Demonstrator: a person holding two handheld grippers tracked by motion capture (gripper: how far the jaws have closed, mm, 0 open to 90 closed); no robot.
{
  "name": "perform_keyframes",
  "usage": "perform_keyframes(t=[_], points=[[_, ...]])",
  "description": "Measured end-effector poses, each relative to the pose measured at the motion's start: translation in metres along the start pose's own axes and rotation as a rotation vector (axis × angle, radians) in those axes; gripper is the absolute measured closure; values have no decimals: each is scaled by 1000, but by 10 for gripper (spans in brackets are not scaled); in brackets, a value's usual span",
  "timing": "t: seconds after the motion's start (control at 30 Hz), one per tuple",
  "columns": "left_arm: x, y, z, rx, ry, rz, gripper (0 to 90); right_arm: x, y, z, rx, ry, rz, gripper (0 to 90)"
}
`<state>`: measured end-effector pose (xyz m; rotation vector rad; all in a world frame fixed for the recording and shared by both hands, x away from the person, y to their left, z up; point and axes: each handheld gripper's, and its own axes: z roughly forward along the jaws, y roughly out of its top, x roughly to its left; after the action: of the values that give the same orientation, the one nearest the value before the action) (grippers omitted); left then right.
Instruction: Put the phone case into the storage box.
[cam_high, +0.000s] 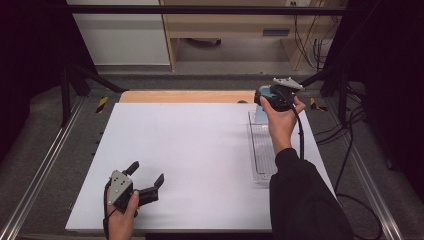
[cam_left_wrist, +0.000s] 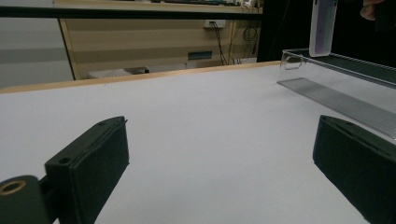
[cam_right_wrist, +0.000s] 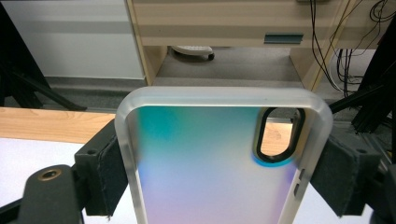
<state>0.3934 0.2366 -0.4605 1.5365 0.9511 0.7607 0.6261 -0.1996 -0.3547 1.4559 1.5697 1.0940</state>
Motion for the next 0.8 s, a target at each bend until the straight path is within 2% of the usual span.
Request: perform_keyframes(t=[0.57,0.8], points=[[0,1,-1,-13,0,17,19,3,-9,9,20,-8,-5,176],[0,0,0,-12,-5,20,20,5,-16,19,21,-22,-1,176]])
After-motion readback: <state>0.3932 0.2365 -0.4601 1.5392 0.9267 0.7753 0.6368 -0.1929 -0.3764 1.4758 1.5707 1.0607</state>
